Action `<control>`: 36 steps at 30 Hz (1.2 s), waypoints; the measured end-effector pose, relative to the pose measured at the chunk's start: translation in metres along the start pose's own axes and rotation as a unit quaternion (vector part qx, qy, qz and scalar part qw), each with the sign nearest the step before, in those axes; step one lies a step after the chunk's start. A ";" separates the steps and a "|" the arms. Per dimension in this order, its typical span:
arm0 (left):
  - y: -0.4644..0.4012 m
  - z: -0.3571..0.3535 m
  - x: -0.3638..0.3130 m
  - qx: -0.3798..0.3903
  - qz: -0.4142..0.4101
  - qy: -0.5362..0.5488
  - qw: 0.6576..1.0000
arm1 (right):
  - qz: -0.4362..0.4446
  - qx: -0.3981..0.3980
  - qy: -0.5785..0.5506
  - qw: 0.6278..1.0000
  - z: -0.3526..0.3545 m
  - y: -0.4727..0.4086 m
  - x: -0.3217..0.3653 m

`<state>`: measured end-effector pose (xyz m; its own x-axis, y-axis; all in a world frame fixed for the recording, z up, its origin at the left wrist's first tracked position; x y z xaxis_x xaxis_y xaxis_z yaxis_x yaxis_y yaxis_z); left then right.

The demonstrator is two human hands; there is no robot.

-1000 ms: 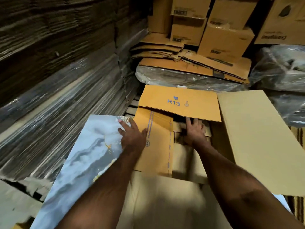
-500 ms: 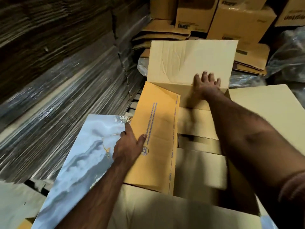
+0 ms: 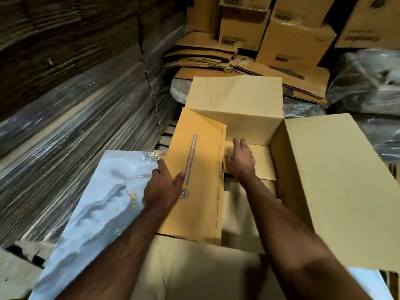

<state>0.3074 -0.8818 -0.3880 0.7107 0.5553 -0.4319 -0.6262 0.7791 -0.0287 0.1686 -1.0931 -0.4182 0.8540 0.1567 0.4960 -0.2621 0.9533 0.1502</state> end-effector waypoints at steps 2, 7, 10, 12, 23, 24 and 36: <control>0.002 0.000 0.001 -0.002 -0.010 0.020 1.000 | -0.042 0.023 -0.092 0.995 -0.018 0.044 -0.012; 0.020 0.004 0.002 0.011 -0.009 0.084 0.996 | -0.140 0.078 -0.321 0.933 -0.017 0.114 -0.026; 0.040 0.003 -0.001 0.019 -0.005 0.149 0.989 | -0.177 0.132 -0.360 0.907 -0.001 0.139 -0.028; 0.055 0.005 -0.006 0.016 0.004 0.203 0.979 | -0.221 0.169 -0.395 0.876 0.001 0.147 -0.041; 0.036 0.097 -0.009 -0.019 -0.041 0.383 0.923 | -0.138 0.304 -0.661 0.672 0.047 0.194 0.023; 0.033 0.115 -0.010 -0.040 -0.077 0.405 0.910 | -0.117 0.329 -0.639 0.686 0.044 0.200 0.039; -0.001 0.182 0.078 0.086 -0.148 0.206 0.964 | -0.062 0.281 -0.300 0.910 -0.029 0.235 0.066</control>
<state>0.4219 -0.7867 -0.2575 0.6405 0.1667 -0.7497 -0.3288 0.9417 -0.0715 0.1761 -0.8515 -0.3751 0.5387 -0.2731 0.7970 -0.5124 0.6448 0.5672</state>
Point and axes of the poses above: each hand's wrist, its own y-axis away from the middle knuckle, its own z-axis out of the back of the hand, x = y × z, the point moved 2 cm from there along -y, towards the middle knuckle, and after that the axes turned 13 degrees about -z, right-handed, at the moved point
